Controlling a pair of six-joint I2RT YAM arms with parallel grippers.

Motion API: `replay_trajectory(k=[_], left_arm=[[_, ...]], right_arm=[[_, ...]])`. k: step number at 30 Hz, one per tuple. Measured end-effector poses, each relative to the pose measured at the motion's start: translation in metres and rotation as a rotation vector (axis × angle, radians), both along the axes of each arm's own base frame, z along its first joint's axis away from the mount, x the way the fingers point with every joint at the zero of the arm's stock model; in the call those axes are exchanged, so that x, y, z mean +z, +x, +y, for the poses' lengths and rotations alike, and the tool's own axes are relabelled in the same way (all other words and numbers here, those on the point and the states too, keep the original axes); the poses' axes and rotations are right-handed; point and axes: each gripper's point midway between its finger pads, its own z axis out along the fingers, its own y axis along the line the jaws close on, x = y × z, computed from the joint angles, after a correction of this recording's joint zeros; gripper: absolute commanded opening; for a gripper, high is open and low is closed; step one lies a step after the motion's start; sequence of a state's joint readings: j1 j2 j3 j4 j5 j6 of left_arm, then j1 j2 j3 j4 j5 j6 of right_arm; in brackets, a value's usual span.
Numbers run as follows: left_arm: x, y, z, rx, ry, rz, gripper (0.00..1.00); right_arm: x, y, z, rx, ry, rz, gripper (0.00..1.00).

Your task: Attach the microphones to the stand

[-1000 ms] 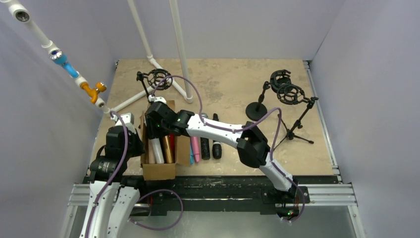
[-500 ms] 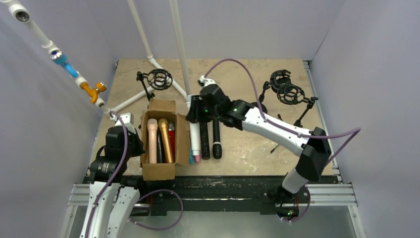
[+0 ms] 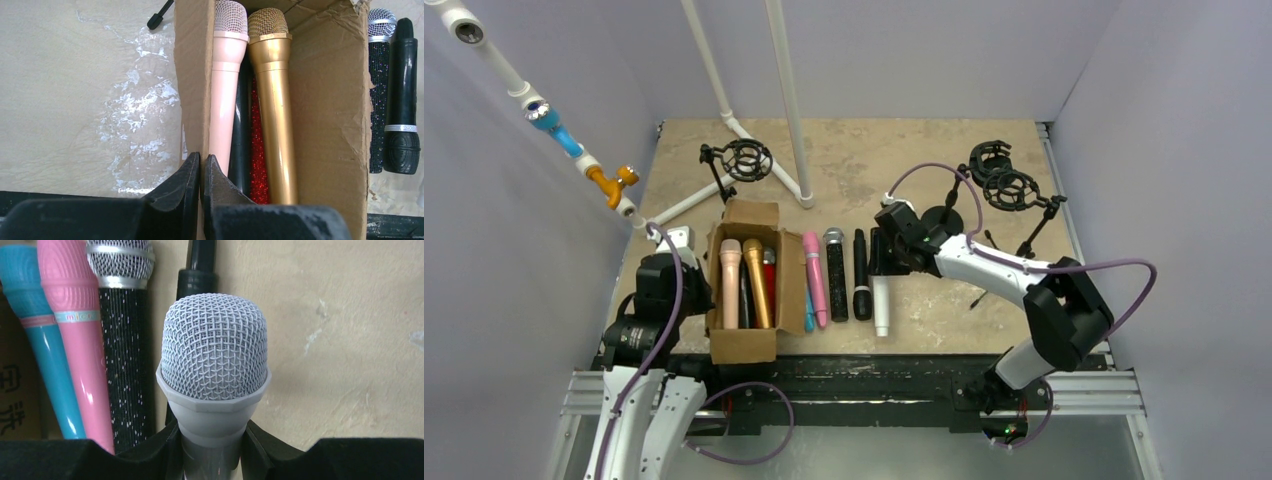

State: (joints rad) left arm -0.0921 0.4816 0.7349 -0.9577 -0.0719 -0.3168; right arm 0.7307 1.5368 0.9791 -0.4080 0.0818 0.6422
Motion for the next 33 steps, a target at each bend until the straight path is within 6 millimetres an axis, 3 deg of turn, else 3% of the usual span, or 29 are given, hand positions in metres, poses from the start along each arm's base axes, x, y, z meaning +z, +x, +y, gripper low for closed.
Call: replay_trajectory(k=[4, 10, 14, 19, 26, 33], left_arm=[[0.002, 0.001, 0.001, -0.015, 0.017, 0.003, 0.0], [0.003, 0.002, 0.002, -0.033, 0.039, 0.006, 0.0], [0.005, 0.003, 0.002, -0.037, 0.044, 0.002, 0.0], [0.005, 0.002, 0.002, -0.04, 0.048, -0.001, 0.0], [0.007, 0.002, 0.001, -0.055, 0.049, -0.013, 0.0], [0.008, 0.006, -0.001, -0.061, 0.044, -0.022, 0.0]], right_arm=[[-0.009, 0.016, 0.001, -0.009, 0.012, -0.011, 0.35], [-0.048, 0.03, -0.002, -0.016, -0.014, 0.058, 0.43], [-0.042, 0.047, 0.011, 0.001, 0.029, 0.027, 0.54], [-0.041, 0.048, 0.022, 0.032, 0.071, 0.026, 0.67], [-0.033, 0.048, 0.026, 0.026, 0.098, 0.018, 0.68], [0.019, 0.034, 0.043, 0.043, 0.132, -0.071, 0.65]])
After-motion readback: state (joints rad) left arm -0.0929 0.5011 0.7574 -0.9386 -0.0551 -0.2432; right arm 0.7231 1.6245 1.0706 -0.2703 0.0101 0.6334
